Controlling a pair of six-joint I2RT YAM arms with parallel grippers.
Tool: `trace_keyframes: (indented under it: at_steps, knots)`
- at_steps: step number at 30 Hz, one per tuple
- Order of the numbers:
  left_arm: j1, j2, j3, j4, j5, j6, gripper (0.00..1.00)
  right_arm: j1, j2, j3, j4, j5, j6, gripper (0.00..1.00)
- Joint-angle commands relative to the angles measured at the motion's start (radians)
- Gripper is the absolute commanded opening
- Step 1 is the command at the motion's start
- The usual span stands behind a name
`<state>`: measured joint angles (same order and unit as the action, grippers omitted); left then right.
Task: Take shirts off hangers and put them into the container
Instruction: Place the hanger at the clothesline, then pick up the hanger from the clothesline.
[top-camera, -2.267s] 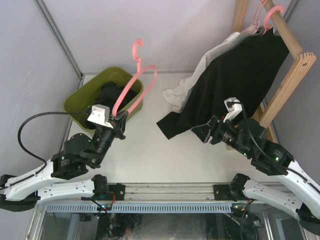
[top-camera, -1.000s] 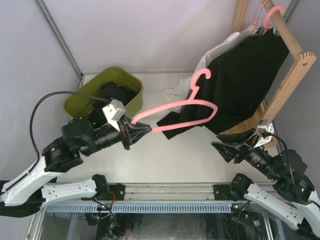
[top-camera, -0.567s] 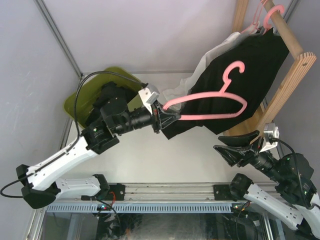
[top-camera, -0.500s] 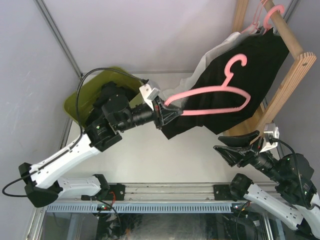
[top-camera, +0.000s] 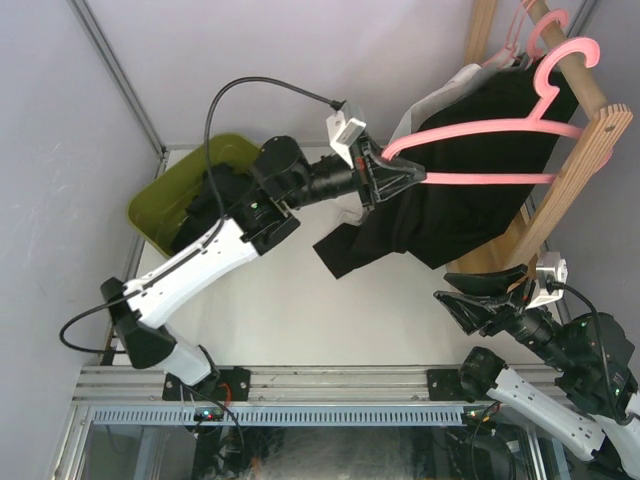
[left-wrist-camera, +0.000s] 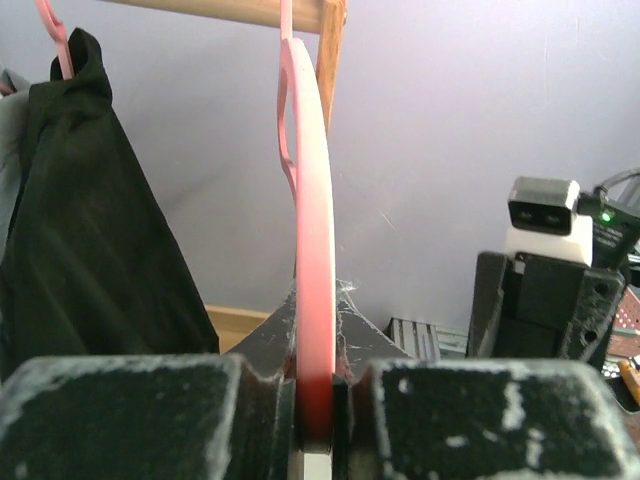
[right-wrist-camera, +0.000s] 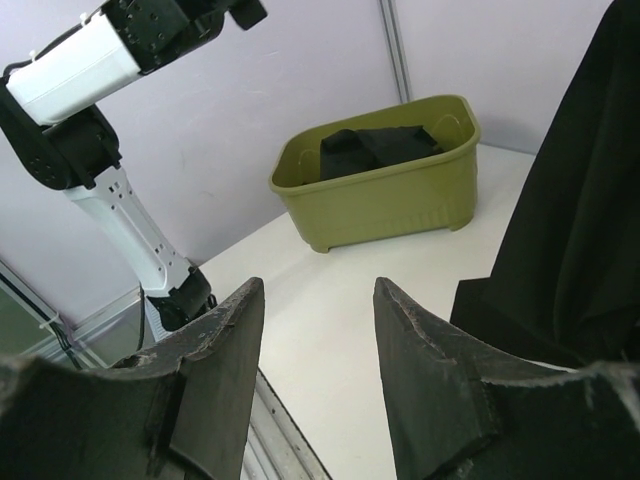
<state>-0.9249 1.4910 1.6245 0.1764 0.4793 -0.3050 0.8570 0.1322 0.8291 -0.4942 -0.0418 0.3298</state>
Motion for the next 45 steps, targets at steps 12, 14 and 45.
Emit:
trace_keyframes:
  at_steps: [12,14,45]
  knots:
    - [0.011,0.345,0.428,-0.090,0.087,-0.042,0.00,-0.004,0.012,0.051,-0.031,0.038,-0.026,0.48]
    - [0.011,0.361,0.408,-0.117,0.087,-0.029,0.04,-0.004,0.012,0.053,-0.035,0.044,-0.026,0.48]
    - [0.090,-0.090,-0.134,-0.213,-0.232,0.111,0.99,-0.004,0.166,0.061,-0.002,0.214,0.068,0.48]
